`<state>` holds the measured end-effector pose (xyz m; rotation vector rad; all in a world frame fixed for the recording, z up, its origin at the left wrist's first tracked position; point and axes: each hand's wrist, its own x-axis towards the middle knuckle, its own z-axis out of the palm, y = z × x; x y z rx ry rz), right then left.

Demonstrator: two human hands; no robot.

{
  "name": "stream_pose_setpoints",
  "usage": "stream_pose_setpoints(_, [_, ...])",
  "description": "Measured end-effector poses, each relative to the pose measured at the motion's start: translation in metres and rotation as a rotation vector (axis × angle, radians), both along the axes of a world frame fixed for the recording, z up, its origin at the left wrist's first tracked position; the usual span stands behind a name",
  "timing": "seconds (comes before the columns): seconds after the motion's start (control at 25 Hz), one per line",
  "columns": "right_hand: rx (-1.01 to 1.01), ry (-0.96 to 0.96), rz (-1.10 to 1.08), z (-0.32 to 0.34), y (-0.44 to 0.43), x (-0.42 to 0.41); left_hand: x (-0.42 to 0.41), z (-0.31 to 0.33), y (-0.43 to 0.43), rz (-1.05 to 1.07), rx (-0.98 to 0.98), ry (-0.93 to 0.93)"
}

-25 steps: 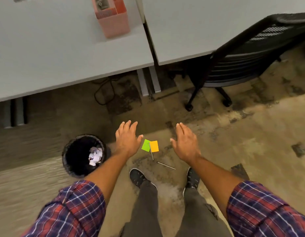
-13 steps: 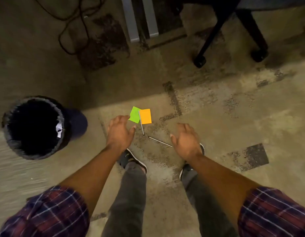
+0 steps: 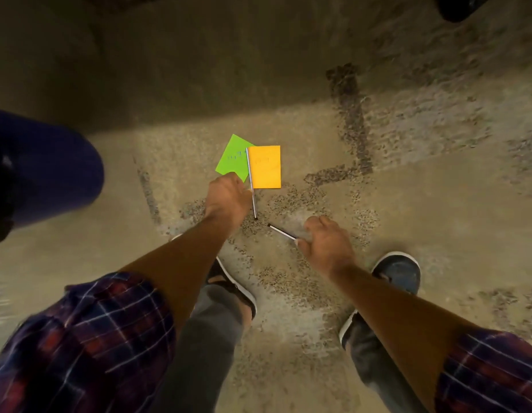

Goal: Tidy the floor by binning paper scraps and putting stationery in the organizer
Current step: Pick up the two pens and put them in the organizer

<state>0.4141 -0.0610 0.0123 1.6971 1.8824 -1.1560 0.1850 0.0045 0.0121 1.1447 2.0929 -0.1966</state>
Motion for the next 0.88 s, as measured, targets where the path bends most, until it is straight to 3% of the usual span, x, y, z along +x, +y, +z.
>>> stream_pose_setpoints(0.16, [0.056, 0.013, 0.122, -0.039, -0.008, -0.016, 0.01, -0.05, 0.009, -0.219, -0.086, 0.145])
stream_pose_setpoints(0.24, [0.094, 0.001, 0.148, -0.044, -0.01, -0.021, 0.009, -0.056, 0.007, -0.203, -0.113, 0.138])
stream_pose_setpoints(0.4, [0.053, -0.005, 0.171, -0.035, -0.002, -0.023, -0.002, -0.045, 0.0, 0.142, -0.037, -0.043])
stream_pose_setpoints(0.52, [-0.02, 0.031, 0.012, -0.011, 0.012, -0.027, -0.01, -0.015, -0.004, 0.38, -0.02, -0.172])
stream_pose_setpoints(0.64, [0.023, 0.118, -0.161, 0.031, 0.031, -0.034, -0.014, 0.026, -0.007, 0.623, -0.08, -0.431])
stream_pose_setpoints(0.88, [0.18, 0.296, -0.349, 0.145, 0.079, -0.055, -0.011, 0.141, -0.005, 0.846, -0.058, -0.697])
